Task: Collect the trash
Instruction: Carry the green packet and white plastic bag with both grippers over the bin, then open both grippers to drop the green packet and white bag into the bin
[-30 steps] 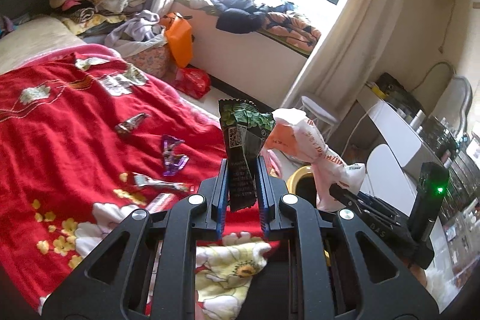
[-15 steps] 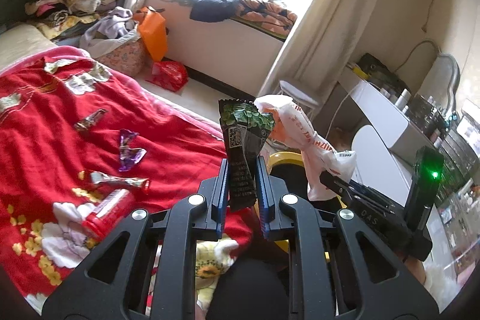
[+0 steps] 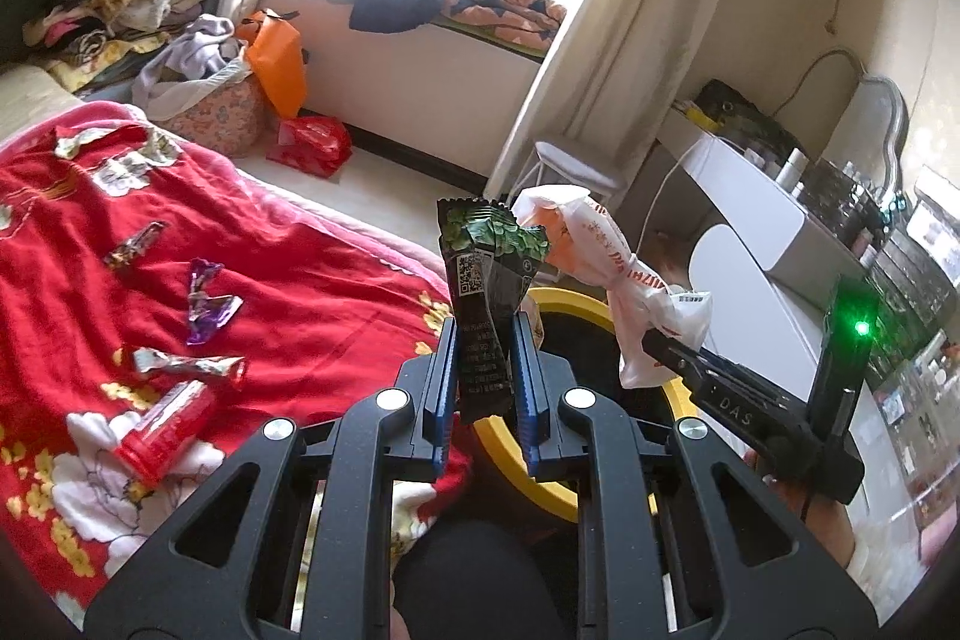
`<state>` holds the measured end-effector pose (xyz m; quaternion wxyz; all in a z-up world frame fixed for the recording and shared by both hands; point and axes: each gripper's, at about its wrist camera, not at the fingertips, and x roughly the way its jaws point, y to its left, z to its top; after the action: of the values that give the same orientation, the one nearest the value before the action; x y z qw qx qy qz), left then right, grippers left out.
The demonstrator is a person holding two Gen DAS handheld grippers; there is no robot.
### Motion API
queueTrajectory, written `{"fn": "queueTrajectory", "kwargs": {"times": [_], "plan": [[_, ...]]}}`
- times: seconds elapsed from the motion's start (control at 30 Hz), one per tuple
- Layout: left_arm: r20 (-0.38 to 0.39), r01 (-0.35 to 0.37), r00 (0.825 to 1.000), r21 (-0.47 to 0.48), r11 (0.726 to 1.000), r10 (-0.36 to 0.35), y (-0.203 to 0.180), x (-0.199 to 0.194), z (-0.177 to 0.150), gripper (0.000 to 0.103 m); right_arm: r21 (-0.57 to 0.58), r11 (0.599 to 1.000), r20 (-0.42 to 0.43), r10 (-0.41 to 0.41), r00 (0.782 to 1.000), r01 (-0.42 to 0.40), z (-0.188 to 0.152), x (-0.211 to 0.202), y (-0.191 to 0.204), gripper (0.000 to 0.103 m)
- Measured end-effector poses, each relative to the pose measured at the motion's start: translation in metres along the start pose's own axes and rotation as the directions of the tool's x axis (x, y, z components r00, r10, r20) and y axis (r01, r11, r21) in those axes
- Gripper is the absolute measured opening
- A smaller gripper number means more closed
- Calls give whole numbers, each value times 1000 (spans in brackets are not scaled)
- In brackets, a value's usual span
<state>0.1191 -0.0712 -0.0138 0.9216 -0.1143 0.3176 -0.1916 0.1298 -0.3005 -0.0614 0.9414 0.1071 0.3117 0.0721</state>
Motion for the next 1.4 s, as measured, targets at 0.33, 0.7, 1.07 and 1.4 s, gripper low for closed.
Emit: {"fn": "queueTrajectory", "kwargs": {"times": [0.33,0.7,1.07,1.4], "plan": [[-29,21,999,29,999,-20,-18,16,-2,12,55,997,-10,-60,998,61,-3,-1,-30,31],[-65,40,997,70,997,-35,-38,38,-8,12,112,986,-35,-121,992,124,-8,2,-59,31],[-126,58,991,98,994,-45,-51,65,-16,13,146,972,-78,-171,982,181,-13,8,-77,31],[-177,63,983,100,993,-44,-57,87,-25,13,170,965,-108,-185,977,201,-20,11,-91,31]]}}
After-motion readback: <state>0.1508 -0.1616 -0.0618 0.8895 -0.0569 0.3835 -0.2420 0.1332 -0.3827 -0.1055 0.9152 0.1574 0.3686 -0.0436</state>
